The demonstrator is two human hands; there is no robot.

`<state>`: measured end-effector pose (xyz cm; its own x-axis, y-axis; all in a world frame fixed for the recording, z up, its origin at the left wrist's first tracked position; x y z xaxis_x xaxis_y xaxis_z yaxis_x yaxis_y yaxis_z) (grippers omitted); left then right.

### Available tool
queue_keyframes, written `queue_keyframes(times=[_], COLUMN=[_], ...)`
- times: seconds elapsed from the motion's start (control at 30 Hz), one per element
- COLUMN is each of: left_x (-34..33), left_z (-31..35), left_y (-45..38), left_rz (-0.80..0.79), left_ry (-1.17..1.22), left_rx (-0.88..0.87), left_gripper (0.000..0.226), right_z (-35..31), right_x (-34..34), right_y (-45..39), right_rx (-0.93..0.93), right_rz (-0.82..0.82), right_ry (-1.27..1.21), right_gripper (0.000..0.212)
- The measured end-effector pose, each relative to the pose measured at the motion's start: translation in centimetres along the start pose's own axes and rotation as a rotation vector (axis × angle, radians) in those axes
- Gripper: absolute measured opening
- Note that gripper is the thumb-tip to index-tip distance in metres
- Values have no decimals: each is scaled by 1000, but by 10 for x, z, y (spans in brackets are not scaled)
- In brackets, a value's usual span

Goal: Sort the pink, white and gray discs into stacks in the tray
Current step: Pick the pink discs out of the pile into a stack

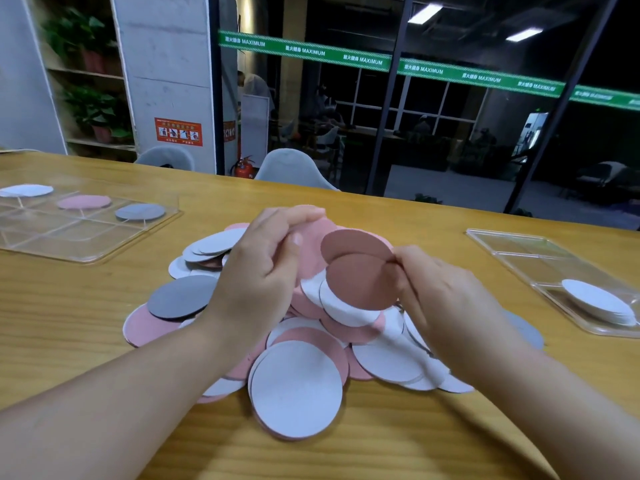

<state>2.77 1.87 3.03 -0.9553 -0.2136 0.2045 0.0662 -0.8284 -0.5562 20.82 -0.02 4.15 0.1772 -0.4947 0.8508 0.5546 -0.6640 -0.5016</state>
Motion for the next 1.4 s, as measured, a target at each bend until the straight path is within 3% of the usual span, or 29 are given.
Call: queue_keyframes(times=[0.13, 0.33, 0.4, 0.67, 0.8, 0.97, 1.13, 1.4], left_x=[-6, -17, -20, -16, -1, 8, 26, 44], left_z=[2, 1, 2, 3, 6, 6, 2, -13], left_y=[3, 10, 12, 8, 1, 0, 12, 14], left_rz=[-136, -310, -360, -335, -253, -332, -367, -309], left_ry=[15, -171, -204, -212, -174, -151, -258, -199], left_rx=[11, -4, -13, -49, 107, 300, 372, 482], left_gripper=[26, 62, 70, 65, 61, 56, 47, 38], right_z=[-5, -6, -6, 8, 24, 26, 23, 20], right_x=[0, -5, -7, -11, -21, -31, -21, -20], right_y=[-1, 1, 2, 6, 9, 6, -8, -42], right_rx=[14, -114, -140, -47, -131, -223, -267, -316], right_rz=[-4, 23, 38, 241, 160, 37, -110, -418], right_ry=[-141, -355, -453, -404, -287, -324, -222, -164], right_gripper=[18, 10, 21, 35, 42, 44, 45, 40])
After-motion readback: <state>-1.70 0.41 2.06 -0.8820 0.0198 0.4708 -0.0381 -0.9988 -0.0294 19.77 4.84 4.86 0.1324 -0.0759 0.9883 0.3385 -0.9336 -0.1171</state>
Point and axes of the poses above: each hand's wrist, its own y-axis away from the middle knuckle, its own x-axis out of the back of the hand, z = x × y, the point moved 4 cm from there along -y, towards the middle knuckle, and after that the axes turned 12 degrees about x, right-handed, at the moved point
